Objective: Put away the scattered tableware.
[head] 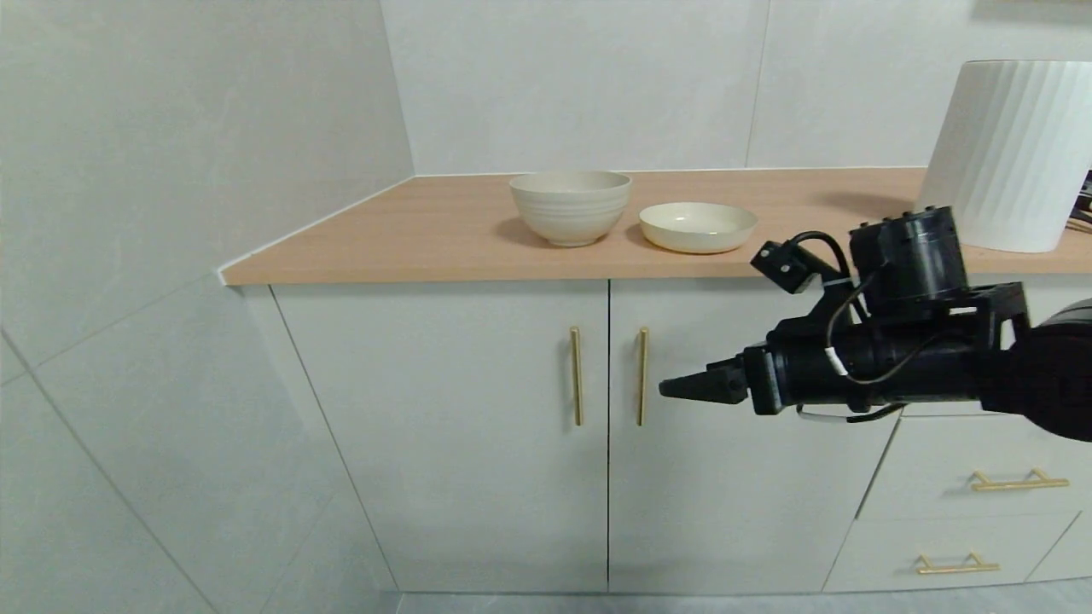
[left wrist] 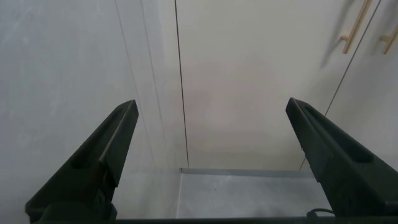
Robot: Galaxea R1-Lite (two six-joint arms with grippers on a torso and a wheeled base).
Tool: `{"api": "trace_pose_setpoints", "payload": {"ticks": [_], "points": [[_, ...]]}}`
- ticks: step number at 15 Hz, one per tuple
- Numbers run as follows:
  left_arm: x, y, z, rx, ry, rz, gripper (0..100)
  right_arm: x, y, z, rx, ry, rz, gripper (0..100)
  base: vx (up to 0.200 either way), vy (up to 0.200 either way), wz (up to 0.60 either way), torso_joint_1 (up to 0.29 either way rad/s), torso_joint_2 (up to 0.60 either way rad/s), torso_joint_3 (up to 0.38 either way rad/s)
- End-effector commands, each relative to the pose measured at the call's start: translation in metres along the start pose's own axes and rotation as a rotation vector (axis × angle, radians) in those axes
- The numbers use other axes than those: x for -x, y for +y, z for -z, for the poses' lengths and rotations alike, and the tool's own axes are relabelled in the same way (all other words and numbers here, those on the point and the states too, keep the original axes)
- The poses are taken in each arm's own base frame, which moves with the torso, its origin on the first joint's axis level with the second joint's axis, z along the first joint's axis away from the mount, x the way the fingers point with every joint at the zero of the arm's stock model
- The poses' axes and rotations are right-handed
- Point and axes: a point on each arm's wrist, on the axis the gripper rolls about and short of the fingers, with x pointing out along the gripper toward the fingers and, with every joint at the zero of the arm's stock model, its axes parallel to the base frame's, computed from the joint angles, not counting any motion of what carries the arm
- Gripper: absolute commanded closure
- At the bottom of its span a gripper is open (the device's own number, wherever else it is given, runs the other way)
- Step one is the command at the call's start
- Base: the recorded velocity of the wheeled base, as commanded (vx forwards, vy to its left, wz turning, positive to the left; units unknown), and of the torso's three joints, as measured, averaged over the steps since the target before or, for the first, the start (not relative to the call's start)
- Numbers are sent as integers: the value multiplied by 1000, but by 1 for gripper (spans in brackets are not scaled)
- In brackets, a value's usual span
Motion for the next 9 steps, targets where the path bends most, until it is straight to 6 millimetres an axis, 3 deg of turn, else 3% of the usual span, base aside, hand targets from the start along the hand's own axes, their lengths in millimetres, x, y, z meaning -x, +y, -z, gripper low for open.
{"api": "trace_pose_setpoints", "payload": {"ticks": [1,3,9], "points": [[0,0,0,-3,0,-1,0,-49,-16,17,-15,46,-15,0,0,0,0,0,0,0],[0,0,0,-4,-2,-1,0,-66,-24,25,-47,32,-18,0,0,0,0,0,0,0],[0,0,0,0,-2,-1,0,-87,-36,30,-55,-54,11,0,0,0,0,0,0,0]]}}
